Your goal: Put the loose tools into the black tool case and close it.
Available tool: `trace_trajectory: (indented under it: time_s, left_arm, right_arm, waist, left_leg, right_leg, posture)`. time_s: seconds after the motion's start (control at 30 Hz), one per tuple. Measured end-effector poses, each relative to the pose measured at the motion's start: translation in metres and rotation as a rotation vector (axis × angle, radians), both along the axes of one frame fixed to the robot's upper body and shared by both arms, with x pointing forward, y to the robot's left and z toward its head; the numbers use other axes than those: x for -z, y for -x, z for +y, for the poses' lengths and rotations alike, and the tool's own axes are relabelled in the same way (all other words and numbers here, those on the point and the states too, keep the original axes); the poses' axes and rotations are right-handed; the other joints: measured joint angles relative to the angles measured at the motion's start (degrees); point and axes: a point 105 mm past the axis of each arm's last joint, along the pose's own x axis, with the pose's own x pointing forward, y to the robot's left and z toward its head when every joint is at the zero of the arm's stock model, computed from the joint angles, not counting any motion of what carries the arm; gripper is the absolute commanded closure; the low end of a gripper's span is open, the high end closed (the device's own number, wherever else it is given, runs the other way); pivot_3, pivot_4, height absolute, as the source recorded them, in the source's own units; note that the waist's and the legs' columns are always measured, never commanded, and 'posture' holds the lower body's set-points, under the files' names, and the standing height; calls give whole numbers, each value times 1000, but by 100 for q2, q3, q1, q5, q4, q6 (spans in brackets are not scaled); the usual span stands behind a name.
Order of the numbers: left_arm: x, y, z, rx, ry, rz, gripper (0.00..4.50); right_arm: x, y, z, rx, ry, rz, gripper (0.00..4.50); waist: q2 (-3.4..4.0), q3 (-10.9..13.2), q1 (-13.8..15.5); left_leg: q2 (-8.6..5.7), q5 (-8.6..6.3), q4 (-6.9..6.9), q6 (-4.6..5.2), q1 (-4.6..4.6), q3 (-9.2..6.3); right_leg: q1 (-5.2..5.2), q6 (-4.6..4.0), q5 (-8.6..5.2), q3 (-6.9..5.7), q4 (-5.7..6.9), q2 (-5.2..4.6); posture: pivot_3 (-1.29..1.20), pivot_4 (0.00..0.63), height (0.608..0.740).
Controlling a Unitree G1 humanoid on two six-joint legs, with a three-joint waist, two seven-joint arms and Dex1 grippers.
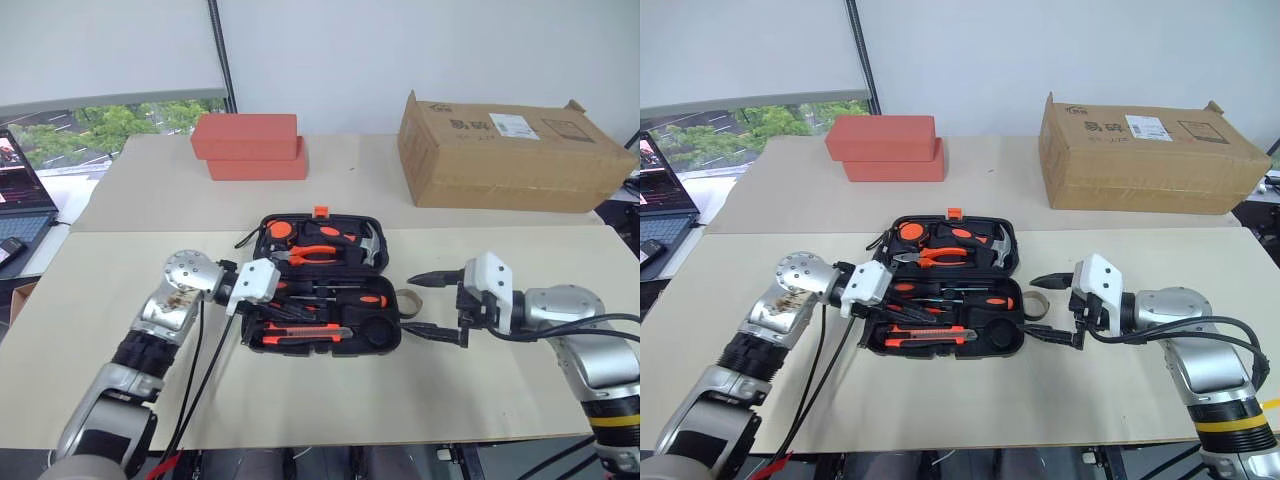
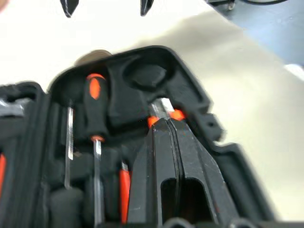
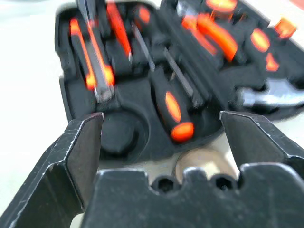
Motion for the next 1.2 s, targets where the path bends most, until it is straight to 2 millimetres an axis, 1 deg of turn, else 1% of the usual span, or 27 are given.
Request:
trace_trajectory:
  time_s: [0.03,0.07,0.13,0.2,0.23,0.27,0.3,0.33,0.37,0.4,0.43,0.47,0.5,0.53,0.57,0.67,0.7,0.73,0.77,0.8,0.87,0.97,1.07,1.1,1.13,1.2]
  left_arm:
    - [-6,1,2,-14,15,14,3986]
    - [-17,3,5,-31,38,35,3794]
    - [-34,7,8,-48,74,58,3058]
    - [-43,14,9,-57,84,93,2329]
    - [-45,19,11,-66,80,119,2085]
    - [-47,22,11,-72,78,135,1559]
    - [-49,24,11,-80,78,143,1349]
    - [-51,26,10,-94,73,150,917]
    - [-53,28,9,-100,75,157,491]
    - [-55,30,8,-102,77,163,197]
    - [-57,33,7,-107,74,170,0]
    - [-59,33,7,-112,75,167,0]
    - [-62,34,7,-126,82,157,0]
    - [-63,34,6,-135,82,152,0]
    - [-64,35,7,-148,70,149,0]
    - [-64,38,12,-193,0,137,0]
    - [-64,39,17,-218,-45,128,0]
    - [-64,39,20,-237,-74,122,0]
    - [-65,39,22,-255,-93,119,0]
    - [-66,40,22,-262,-98,116,0]
    - [-69,40,19,-270,-88,125,0]
    - [-85,45,11,-260,-47,106,0]
    - [-87,49,6,-250,-37,108,0]
    - [-87,49,5,-251,-34,111,0]
    - [-88,49,5,-252,-31,111,0]
    - [-89,49,5,-256,-28,105,0]
  right_arm:
    - [2,0,-2,4,26,9,0]
    - [6,0,-3,8,66,25,0]
    - [10,-1,-5,16,113,44,0]
    - [14,-2,-6,21,156,49,0]
    - [17,-3,-6,20,191,48,0]
    - [20,-4,-7,23,214,52,0]
    - [21,-5,-9,27,229,53,0]
    - [23,-7,-10,25,251,49,0]
    - [23,-9,-9,18,260,39,249]
    - [22,-10,-9,15,263,32,507]
    - [19,-14,-8,13,267,19,749]
    - [17,-15,-8,13,270,12,1060]
    - [15,-18,-8,8,277,-1,1493]
    - [14,-20,-7,2,279,-9,1717]
    - [13,-21,-5,-7,284,-14,2154]
    - [17,-23,-4,-24,304,-4,3221]
    - [18,-25,-4,-28,316,-5,3503]
    - [19,-26,-4,-32,322,-4,3924]
    - [21,-26,-4,-41,330,0,4245]
    - [22,-26,-4,-45,336,6,4384]
    - [24,-27,-4,-52,348,7,4384]
    - [24,-30,-1,-80,368,-1,4384]
    - [24,-31,2,-97,370,3,4384]
    - [24,-32,2,-101,373,4,3886]
    - [23,-31,2,-109,375,4,3753]
    - [20,-32,3,-121,380,-4,3008]
  waist:
    - [0,0,6]
    - [0,0,7]
    - [0,0,8]
    - [0,0,6]
    - [1,0,-9]
    - [1,0,-12]
    - [0,1,-10]
    - [0,1,-8]
    - [0,1,-5]
    - [-1,1,-1]
    - [0,1,0]
    - [0,1,0]
    - [0,2,0]
    - [-1,2,-1]
    - [-1,2,-3]
    - [-2,3,-5]
    - [-4,5,-14]
    - [-4,5,-14]
    - [-4,5,-10]
    - [-4,5,-8]
    - [-5,6,13]
    - [-6,7,25]
    - [-6,7,24]
    - [-6,7,21]
    - [-6,7,16]
    - [-6,7,9]
  left_leg:
    - [0,0,0,0,1,0]
    - [0,0,0,0,2,-1]
    - [0,0,-1,-1,2,0]
    - [0,1,-1,-3,2,1]
    - [0,3,-2,-6,2,3]
    - [0,5,-1,-10,2,3]
    - [0,6,-1,-11,2,3]
    - [-1,6,-1,-12,3,3]
    - [-1,6,-1,-11,4,3]
    - [0,6,-1,-12,5,2]
    - [0,7,-1,-13,5,3]
    - [0,8,-2,-14,7,3]
    - [0,8,-2,-16,8,3]
    - [0,9,-2,-17,8,3]
    - [0,10,-2,-19,8,4]
    - [-1,24,-4,-44,7,6]
    - [0,26,-5,-46,6,7]
    - [-1,26,-7,-47,8,7]
    - [-2,26,-8,-46,9,8]
    - [-1,26,-8,-46,8,8]
    - [-2,25,-7,-45,7,8]
    - [-2,25,-8,-45,9,7]
    - [-2,29,-8,-51,8,8]
    - [-2,30,-8,-53,8,9]
    - [-2,30,-8,-53,9,9]
    - [-2,31,-8,-54,11,10]
  right_leg:
    - [0,1,0,0,-1,0]
    - [0,1,-1,1,0,0]
    - [0,2,-1,3,-1,0]
    - [0,3,-2,4,-1,1]
    - [-1,3,-2,8,-1,1]
    - [-1,4,-3,8,-1,1]
    - [-1,4,-3,8,-1,1]
    - [-1,5,-3,8,0,1]
    - [0,5,-3,9,0,1]
    - [0,5,-3,9,1,2]
    - [0,5,-3,9,1,3]
    - [0,5,-3,11,2,3]
    - [2,5,-3,10,1,3]
    - [2,4,-3,10,0,4]
    - [2,4,-3,11,0,4]
    - [1,4,-3,12,-1,3]
    - [-1,4,-3,13,-2,5]
    - [0,4,-3,13,-3,4]
    - [0,4,-4,14,-2,3]
    - [0,4,-4,13,-3,4]
    - [0,4,-4,13,-1,3]
    - [1,4,-4,14,-2,3]
    - [0,4,-3,16,-1,5]
    - [0,3,-3,16,-1,6]
    - [0,3,-3,17,-1,6]
    - [0,3,-3,17,0,6]
  posture:
    - [0,150,711]
    - [0,150,711]
    - [0,150,711]
    - [0,150,711]
    - [0,150,711]
    - [0,150,711]
    - [0,150,711]
    - [0,150,711]
    - [0,150,711]
    - [0,150,711]
    - [0,150,711]
    - [0,150,711]
    - [0,150,711]
    - [0,150,711]
    - [0,150,711]
    - [0,150,711]
    - [0,150,711]
    - [0,150,711]
    - [0,150,711]
    - [0,150,711]
    - [0,150,711]
    - [0,150,711]
    - [0,150,711]
    - [0,150,711]
    - [0,150,711]
    - [0,150,711]
